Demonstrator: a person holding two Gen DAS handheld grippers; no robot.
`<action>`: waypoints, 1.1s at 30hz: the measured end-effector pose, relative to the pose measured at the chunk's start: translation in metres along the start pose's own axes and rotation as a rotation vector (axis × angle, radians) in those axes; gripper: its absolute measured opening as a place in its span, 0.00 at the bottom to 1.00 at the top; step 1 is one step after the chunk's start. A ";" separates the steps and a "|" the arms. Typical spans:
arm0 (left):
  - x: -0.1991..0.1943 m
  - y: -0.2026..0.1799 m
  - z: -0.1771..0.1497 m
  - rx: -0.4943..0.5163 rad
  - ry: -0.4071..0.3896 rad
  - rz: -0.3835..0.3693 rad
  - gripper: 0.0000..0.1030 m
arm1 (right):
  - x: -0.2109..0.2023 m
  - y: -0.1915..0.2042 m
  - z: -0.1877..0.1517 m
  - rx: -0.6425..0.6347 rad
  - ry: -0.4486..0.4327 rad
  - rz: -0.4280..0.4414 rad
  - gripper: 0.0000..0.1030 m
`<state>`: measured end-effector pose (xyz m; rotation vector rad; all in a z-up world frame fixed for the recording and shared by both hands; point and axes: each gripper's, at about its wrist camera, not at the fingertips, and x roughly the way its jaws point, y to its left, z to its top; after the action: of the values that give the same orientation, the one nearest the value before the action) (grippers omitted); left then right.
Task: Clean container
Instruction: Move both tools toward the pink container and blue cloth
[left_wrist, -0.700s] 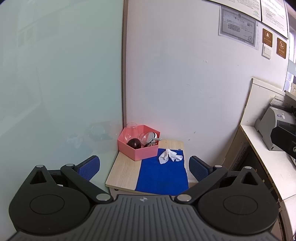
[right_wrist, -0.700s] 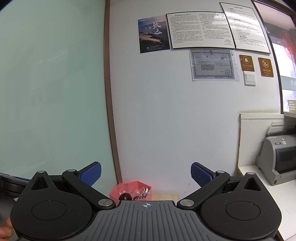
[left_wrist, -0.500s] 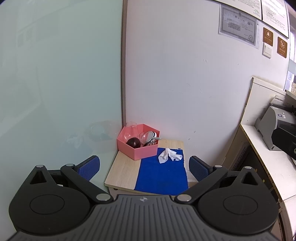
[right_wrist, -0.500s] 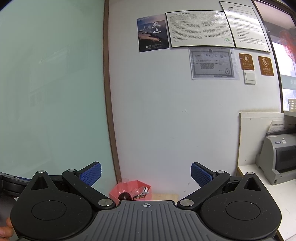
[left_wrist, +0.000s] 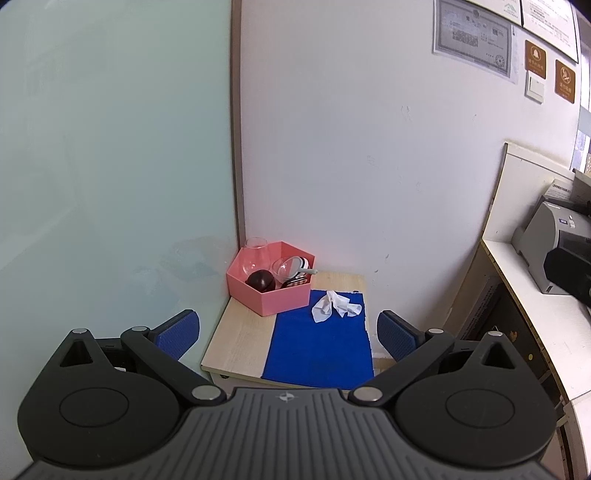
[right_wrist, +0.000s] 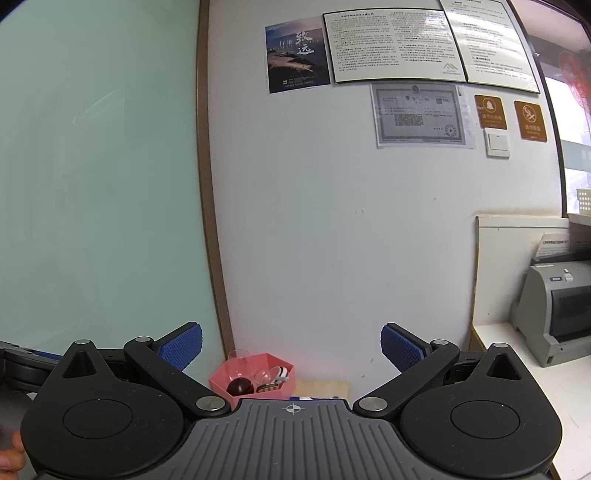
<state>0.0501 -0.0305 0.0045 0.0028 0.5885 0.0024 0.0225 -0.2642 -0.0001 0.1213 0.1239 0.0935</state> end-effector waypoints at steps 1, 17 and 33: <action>0.003 -0.002 0.001 0.001 0.003 0.002 1.00 | 0.002 -0.002 0.000 0.003 0.002 0.000 1.00; 0.042 -0.048 0.011 0.038 0.005 0.028 1.00 | 0.035 -0.043 0.005 0.013 0.007 0.002 1.00; 0.045 -0.077 0.006 0.088 0.018 0.047 1.00 | 0.040 -0.071 -0.005 0.069 0.018 -0.022 1.00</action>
<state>0.0912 -0.1077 -0.0161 0.1025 0.6055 0.0222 0.0672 -0.3295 -0.0188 0.1879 0.1464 0.0685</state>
